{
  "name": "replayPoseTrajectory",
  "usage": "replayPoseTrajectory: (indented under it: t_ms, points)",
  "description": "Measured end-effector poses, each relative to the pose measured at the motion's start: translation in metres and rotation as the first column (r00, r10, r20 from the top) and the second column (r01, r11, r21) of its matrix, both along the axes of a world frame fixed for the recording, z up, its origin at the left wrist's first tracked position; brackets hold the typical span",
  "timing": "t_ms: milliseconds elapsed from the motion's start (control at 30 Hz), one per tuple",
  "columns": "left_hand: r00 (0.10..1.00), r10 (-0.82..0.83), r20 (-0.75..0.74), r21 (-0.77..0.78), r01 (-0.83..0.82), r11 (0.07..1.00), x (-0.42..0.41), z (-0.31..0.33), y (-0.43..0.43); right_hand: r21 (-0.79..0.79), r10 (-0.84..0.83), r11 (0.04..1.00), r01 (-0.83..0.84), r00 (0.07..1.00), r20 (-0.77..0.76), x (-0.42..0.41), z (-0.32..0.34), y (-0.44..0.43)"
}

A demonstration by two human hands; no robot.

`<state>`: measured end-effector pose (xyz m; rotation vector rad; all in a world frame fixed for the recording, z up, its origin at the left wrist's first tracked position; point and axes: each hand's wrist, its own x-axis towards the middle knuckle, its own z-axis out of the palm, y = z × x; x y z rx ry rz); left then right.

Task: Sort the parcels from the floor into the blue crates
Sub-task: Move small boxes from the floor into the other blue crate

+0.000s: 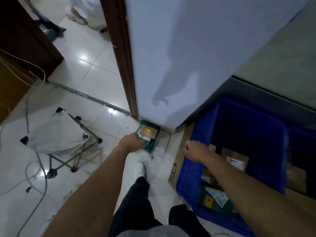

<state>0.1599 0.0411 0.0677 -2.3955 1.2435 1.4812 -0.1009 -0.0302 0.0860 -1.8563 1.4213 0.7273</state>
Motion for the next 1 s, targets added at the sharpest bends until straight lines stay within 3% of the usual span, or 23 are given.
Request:
replayPoseTrajectory:
  t_ms: [233, 367, 733, 867, 1000]
  points:
    - [0.993, 0.097, -0.074, 0.003, -0.097, 0.995, 0.023, -0.112, -0.006, 0.142, -0.013, 0.990, 0.016, 1.000, -0.023, 0.045, -0.120, -0.016]
    - [0.992, 0.108, -0.061, 0.027, -0.106, 0.994, 0.036, -0.189, -0.018, 0.229, -0.147, 0.963, 0.140, 0.989, 0.010, 0.065, -0.203, -0.021]
    - [0.982, 0.155, -0.105, 0.045, -0.151, 0.987, 0.047, -0.426, -0.068, 0.228, -0.248, 0.943, 0.244, 0.969, -0.011, 0.086, -0.441, -0.048]
    - [0.976, 0.212, -0.059, 0.015, -0.211, 0.977, 0.044, -0.497, -0.087, 0.256, -0.446, 0.870, 0.421, 0.894, 0.043, 0.114, -0.514, -0.056]
    - [0.963, 0.237, -0.129, 0.017, -0.237, 0.971, 0.043, -0.539, -0.094, 0.270, -0.657, 0.742, 0.613, 0.745, 0.114, 0.136, -0.562, -0.067]
